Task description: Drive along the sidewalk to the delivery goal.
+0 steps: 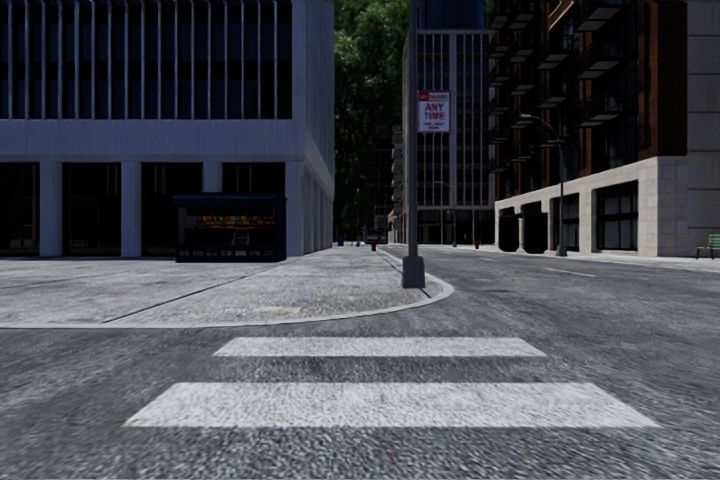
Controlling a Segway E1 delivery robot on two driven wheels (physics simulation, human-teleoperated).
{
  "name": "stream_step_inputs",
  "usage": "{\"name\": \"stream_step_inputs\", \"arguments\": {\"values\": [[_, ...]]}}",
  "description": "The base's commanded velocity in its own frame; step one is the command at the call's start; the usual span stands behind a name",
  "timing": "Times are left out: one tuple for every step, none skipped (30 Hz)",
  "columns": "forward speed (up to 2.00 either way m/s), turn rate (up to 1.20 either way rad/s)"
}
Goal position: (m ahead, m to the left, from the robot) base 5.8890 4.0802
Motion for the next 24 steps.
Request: {"name": "stream_step_inputs", "arguments": {"values": [[1.6, 0.18], [1.6, 0.17], [1.6, 0.16], [1.6, 0.16], [1.6, 0.16], [1.6, 0.16], [1.6, 0.16], [1.6, 0.16], [1.6, 0.15], [1.6, 0.14], [1.6, 0.14], [1.6, 0.14], [1.6, 0.14], [1.6, 0.14], [1.6, 0.14], [1.6, 0.14], [1.6, 0.14], [1.6, 0.14], [1.6, 0.14], [1.6, 0.08], [1.6, 0.05], [1.6, 0.04], [1.6, 0.04], [1.6, 0.04]]}}
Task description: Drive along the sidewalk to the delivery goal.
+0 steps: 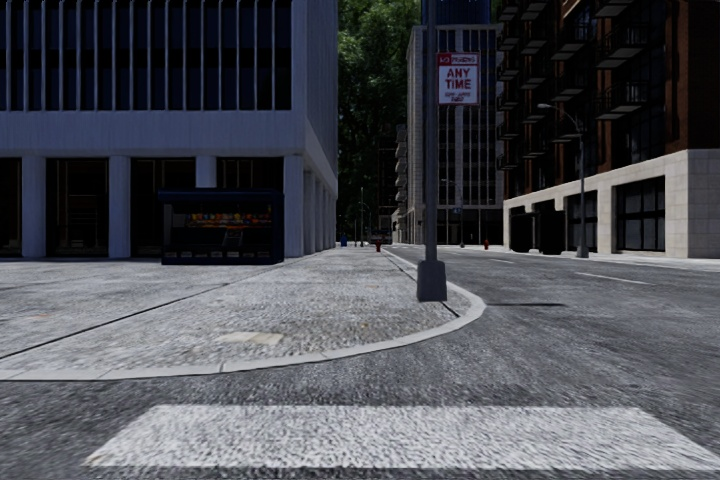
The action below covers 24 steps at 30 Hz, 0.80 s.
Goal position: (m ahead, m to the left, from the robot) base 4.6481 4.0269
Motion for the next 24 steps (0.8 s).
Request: {"name": "stream_step_inputs", "arguments": {"values": [[1.6, 0.03], [1.6, 0.03], [1.6, 0.03], [1.6, 0.03], [1.6, 0.03], [1.6, 0.03], [1.6, 0.03], [1.6, 0.02], [1.6, 0.02], [1.6, 0.02], [1.6, 0.02], [1.6, 0.02], [1.6, 0.02], [1.6, 0.02], [1.6, 0.02], [1.6, 0.02], [1.6, 0.02], [1.6, 0.02], [1.6, 0.02], [1.6, 0.02], [1.6, 0.02], [1.6, 0.03], [1.6, 0.03], [1.6, 0.03]]}}
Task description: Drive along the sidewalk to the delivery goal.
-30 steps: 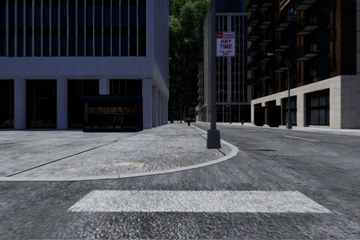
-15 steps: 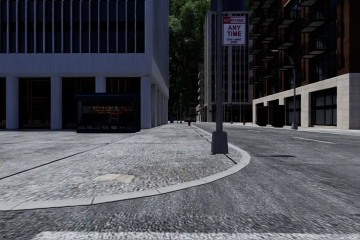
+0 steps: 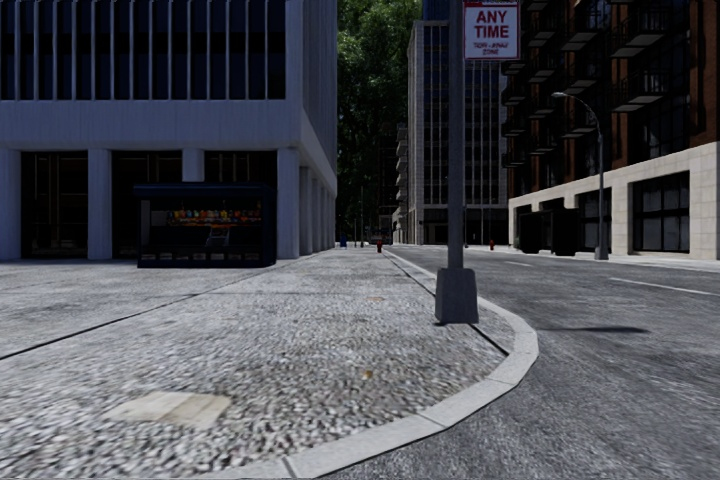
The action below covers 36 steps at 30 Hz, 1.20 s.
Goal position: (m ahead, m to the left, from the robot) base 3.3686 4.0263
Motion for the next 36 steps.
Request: {"name": "stream_step_inputs", "arguments": {"values": [[1.6, 0.03], [1.6, 0.03], [1.6, 0.03], [1.6, 0.04], [1.6, 0.04], [1.6, 0.12], [1.6, 0.3], [1.6, 0.52], [1.6, 0.72], [1.6, 0.72], [1.6, 0.88], [1.6, 0.92], [1.6, 0.93], [1.6, 0.93], [1.6, 0.93], [1.6, 0.93], [1.6, 0.94], [1.6, 0.94], [1.6, 0.94], [1.6, 0.94], [1.6, 0.94], [1.6, 0.94], [1.6, 0.94], [1.6, 0.94], [1.6, 0.94], [1.6, 0.94], [1.6, 0.94], [1.6, 0.94], [1.6, 0.94], [1.6, 0.94], [1.6, 0.94], [1.6, 0.94], [1.6, 0.94], [1.6, 0.94], [1.6, 0.94], [1.6, 0.94]]}}
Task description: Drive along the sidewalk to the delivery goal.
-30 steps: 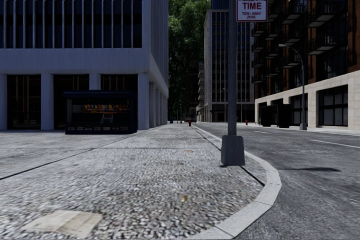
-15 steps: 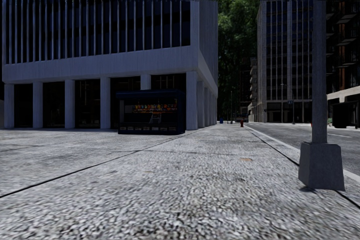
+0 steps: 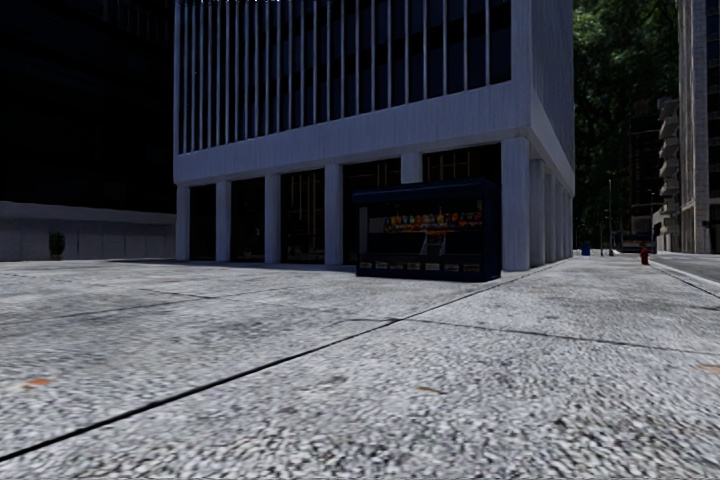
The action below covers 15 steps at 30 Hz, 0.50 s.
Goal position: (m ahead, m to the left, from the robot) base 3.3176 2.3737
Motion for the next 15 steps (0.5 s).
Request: {"name": "stream_step_inputs", "arguments": {"values": [[1.6, 0.94], [1.6, 0.94], [1.6, 0.94], [1.6, 0.94], [1.6, 0.94], [1.6, 0.94], [1.6, 0.93], [1.6, 0.93], [1.6, 0.93], [1.6, 0.93], [1.6, 0.93], [1.6, 0.93], [1.6, 0.93], [1.6, 0.93], [1.6, 0.93]]}}
